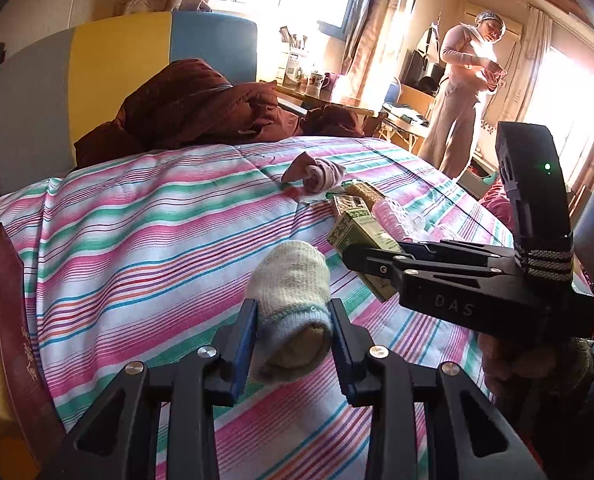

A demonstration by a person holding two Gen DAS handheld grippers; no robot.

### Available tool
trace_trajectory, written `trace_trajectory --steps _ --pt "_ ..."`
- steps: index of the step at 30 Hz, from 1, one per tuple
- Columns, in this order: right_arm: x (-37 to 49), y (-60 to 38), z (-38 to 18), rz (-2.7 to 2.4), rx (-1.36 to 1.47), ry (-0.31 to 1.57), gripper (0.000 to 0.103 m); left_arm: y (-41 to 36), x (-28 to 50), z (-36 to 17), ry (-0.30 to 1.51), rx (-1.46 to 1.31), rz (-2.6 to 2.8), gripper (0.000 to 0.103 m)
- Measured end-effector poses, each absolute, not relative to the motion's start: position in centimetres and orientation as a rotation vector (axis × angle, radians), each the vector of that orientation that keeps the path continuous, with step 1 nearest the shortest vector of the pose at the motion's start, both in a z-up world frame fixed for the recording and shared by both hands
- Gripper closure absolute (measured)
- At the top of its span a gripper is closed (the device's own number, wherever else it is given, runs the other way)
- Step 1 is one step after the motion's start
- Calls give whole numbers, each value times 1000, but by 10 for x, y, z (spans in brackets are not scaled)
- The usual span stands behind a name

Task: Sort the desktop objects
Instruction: 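Carry the sock and green box over the gold tray with both tools, then open both tools to drop the sock and green box into the tray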

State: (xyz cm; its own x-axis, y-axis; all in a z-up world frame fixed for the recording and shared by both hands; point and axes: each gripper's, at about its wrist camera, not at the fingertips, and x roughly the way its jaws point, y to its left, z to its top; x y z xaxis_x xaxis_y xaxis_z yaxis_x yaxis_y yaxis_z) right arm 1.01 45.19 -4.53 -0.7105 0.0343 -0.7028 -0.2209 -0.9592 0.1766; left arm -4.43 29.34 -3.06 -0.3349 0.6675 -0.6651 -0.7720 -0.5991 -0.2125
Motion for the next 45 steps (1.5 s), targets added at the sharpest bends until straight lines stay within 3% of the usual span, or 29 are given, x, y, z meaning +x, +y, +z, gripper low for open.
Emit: trace_trajectory --steps 10,18,28,40,45 --pt "20 401 -25 2900 -1102 350 73 222 -19 8 48 -826 2101 68" --pt "11 318 -4 3104 -1118 221 73 113 -19 28 -56 -790 2320 68" --pt "-10 209 10 3316 -1205 21 73 -11 -37 9 -113 -868 2601 68" --pt "-78 96 -27 3196 -1562 -158 73 -63 -51 -11 -214 -899 2649 68" --pt "-108 85 -44 3085 -1672 -115 73 -63 -58 -14 -211 -924 2641 68"
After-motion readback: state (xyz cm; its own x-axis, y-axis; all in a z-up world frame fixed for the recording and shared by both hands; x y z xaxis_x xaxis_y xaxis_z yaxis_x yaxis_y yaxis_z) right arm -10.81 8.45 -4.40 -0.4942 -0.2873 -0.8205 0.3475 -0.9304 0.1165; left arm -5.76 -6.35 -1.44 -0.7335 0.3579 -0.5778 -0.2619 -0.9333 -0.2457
